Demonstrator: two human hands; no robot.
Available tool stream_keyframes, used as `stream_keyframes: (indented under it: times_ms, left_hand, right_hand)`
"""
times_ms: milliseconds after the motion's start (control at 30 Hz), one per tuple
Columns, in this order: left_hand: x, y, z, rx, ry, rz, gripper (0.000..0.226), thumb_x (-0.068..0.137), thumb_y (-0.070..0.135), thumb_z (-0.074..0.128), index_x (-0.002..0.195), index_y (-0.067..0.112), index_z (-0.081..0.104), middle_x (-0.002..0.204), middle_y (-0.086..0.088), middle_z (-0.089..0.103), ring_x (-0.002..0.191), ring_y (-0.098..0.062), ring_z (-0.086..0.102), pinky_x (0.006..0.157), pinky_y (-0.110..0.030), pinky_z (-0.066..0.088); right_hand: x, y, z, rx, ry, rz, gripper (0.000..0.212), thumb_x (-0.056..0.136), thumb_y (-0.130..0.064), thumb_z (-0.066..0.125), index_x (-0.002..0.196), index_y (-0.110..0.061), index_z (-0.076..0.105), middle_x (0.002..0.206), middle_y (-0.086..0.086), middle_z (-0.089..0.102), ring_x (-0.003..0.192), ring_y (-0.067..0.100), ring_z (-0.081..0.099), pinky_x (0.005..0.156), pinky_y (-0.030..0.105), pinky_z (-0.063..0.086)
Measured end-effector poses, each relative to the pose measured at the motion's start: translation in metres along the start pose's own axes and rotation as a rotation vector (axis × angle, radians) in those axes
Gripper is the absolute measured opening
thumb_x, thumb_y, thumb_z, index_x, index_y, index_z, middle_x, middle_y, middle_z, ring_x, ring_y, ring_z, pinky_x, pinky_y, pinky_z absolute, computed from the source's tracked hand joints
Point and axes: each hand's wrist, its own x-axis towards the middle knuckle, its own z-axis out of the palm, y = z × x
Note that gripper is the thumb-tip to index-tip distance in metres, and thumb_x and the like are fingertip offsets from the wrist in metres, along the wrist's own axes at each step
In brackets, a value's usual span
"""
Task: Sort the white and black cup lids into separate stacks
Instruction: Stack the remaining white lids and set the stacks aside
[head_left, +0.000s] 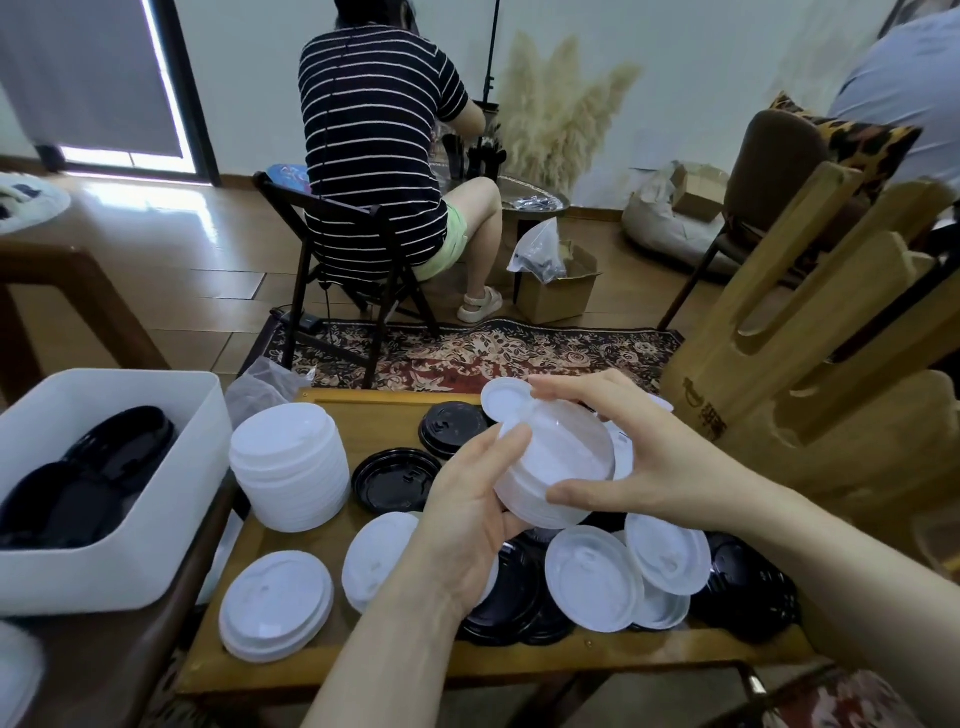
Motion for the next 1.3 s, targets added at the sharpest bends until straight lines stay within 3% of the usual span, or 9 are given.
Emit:
stream_keyframes:
  times_ms: [167, 267, 367, 500, 733, 900, 1067, 1167, 1300]
  left_hand:
    - [-0.001, 0.001, -0.003, 0.033, 0.074, 0.033, 0.03, 0.096, 0.014, 0.055, 0.123, 0.011, 0.067, 0.115, -0.016, 0.073, 0.11, -0.037, 0.067, 0.086, -0.046, 0.057]
    - [-0.001, 0.003, -0.005, 0.026, 0.109, 0.027, 0.029, 0.094, 0.011, 0.056, 0.12, 0.01, 0.069, 0.114, -0.015, 0.073, 0.102, -0.03, 0.071, 0.081, -0.043, 0.058]
    - [-0.002, 0.003, -0.006, 0.025, 0.092, -0.003, 0.03, 0.092, 0.013, 0.057, 0.12, 0.009, 0.069, 0.114, -0.015, 0.073, 0.104, -0.031, 0.07, 0.08, -0.042, 0.058]
    - [-0.003, 0.0, -0.006, 0.061, 0.094, -0.013, 0.029, 0.09, 0.009, 0.056, 0.114, 0.008, 0.072, 0.109, -0.017, 0.075, 0.091, -0.026, 0.071, 0.062, -0.032, 0.057]
    - [-0.004, 0.005, -0.008, 0.098, 0.084, -0.042, 0.028, 0.093, 0.014, 0.056, 0.117, 0.012, 0.07, 0.11, -0.011, 0.075, 0.099, -0.028, 0.072, 0.071, -0.038, 0.06]
    - [-0.002, 0.011, -0.007, 0.028, 0.111, 0.01, 0.027, 0.092, 0.013, 0.058, 0.116, 0.014, 0.071, 0.109, -0.01, 0.076, 0.09, -0.021, 0.073, 0.061, -0.031, 0.059]
    - [0.004, 0.015, -0.011, -0.054, 0.158, 0.036, 0.039, 0.084, 0.02, 0.065, 0.122, 0.011, 0.068, 0.115, -0.01, 0.074, 0.105, -0.025, 0.071, 0.078, -0.037, 0.061]
    - [0.007, 0.016, -0.013, -0.128, 0.178, 0.03, 0.049, 0.079, 0.024, 0.066, 0.125, 0.008, 0.065, 0.12, -0.011, 0.072, 0.114, -0.029, 0.067, 0.095, -0.045, 0.055]
    - [0.012, 0.017, -0.017, -0.16, 0.195, 0.024, 0.053, 0.074, 0.026, 0.065, 0.124, 0.009, 0.065, 0.119, -0.01, 0.072, 0.113, -0.029, 0.067, 0.084, -0.04, 0.059]
  right_hand:
    - [0.0, -0.004, 0.005, 0.147, 0.022, 0.109, 0.073, 0.077, -0.055, 0.073, 0.14, -0.038, 0.043, 0.136, -0.021, 0.05, 0.129, 0.004, 0.042, 0.099, 0.016, 0.036]
    - [0.0, 0.0, 0.005, 0.349, 0.103, 0.36, 0.06, 0.079, -0.057, 0.066, 0.133, -0.038, 0.051, 0.128, -0.02, 0.059, 0.12, -0.004, 0.052, 0.104, 0.03, 0.043]
    - [-0.005, 0.005, 0.003, 0.606, 0.0, 0.55, 0.054, 0.076, -0.051, 0.071, 0.124, -0.028, 0.062, 0.113, -0.006, 0.071, 0.101, 0.01, 0.067, 0.093, 0.038, 0.053]
    - [-0.013, 0.002, 0.004, 0.842, -0.05, 0.581, 0.033, 0.077, -0.031, 0.07, 0.107, -0.018, 0.073, 0.096, 0.009, 0.071, 0.082, 0.022, 0.064, 0.067, 0.032, 0.054]
    - [-0.014, 0.001, 0.006, 0.877, -0.023, 0.559, 0.021, 0.084, -0.027, 0.072, 0.103, -0.017, 0.074, 0.091, 0.007, 0.071, 0.078, 0.02, 0.064, 0.068, 0.031, 0.055]
    - [-0.002, 0.005, -0.007, 0.659, -0.009, 0.532, 0.042, 0.08, -0.039, 0.065, 0.116, -0.017, 0.067, 0.102, 0.0, 0.074, 0.089, 0.016, 0.068, 0.075, 0.031, 0.055]
    - [0.025, 0.078, -0.029, 0.171, 0.404, 0.547, 0.017, 0.087, -0.024, 0.071, 0.103, -0.023, 0.069, 0.1, -0.008, 0.071, 0.094, 0.008, 0.065, 0.086, 0.028, 0.05]
    - [0.034, 0.128, -0.027, -0.053, 0.253, 0.652, 0.016, 0.088, -0.02, 0.069, 0.103, -0.021, 0.068, 0.103, -0.002, 0.068, 0.101, 0.016, 0.061, 0.085, 0.03, 0.046]
    - [0.044, 0.168, -0.022, -0.286, 0.016, 0.781, 0.015, 0.085, -0.037, 0.071, 0.096, -0.028, 0.068, 0.106, -0.001, 0.065, 0.115, 0.023, 0.052, 0.096, 0.043, 0.045]
